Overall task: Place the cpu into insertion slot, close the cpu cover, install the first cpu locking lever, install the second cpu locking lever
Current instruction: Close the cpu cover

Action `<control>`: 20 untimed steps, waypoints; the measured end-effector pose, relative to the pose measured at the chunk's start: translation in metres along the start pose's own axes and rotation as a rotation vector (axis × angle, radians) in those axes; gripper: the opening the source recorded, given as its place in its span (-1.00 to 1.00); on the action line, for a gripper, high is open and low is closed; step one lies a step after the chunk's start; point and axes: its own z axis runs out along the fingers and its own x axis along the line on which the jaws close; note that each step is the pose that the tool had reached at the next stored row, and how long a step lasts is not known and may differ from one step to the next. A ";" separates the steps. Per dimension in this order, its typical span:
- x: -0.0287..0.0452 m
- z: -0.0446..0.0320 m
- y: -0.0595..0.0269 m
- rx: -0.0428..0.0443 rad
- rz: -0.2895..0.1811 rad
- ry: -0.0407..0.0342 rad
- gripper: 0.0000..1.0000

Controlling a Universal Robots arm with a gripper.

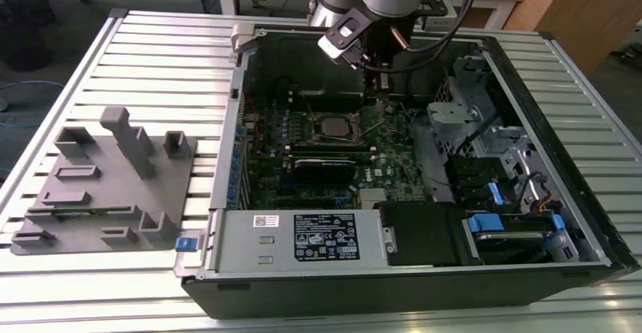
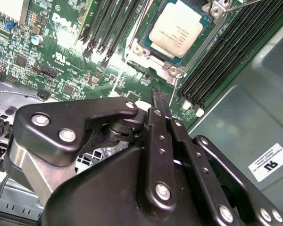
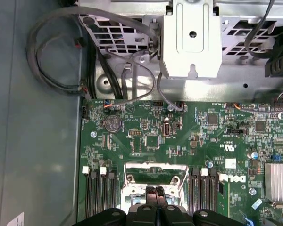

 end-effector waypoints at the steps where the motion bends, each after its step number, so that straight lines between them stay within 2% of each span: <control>1: 0.0000 0.0000 0.0007 0.0000 0.000 0.0000 -0.79; 11: -0.0001 0.0005 0.0093 0.0000 0.000 -0.0001 -0.79; 20: -0.0001 -0.0001 0.0095 0.0000 0.000 0.0000 -0.79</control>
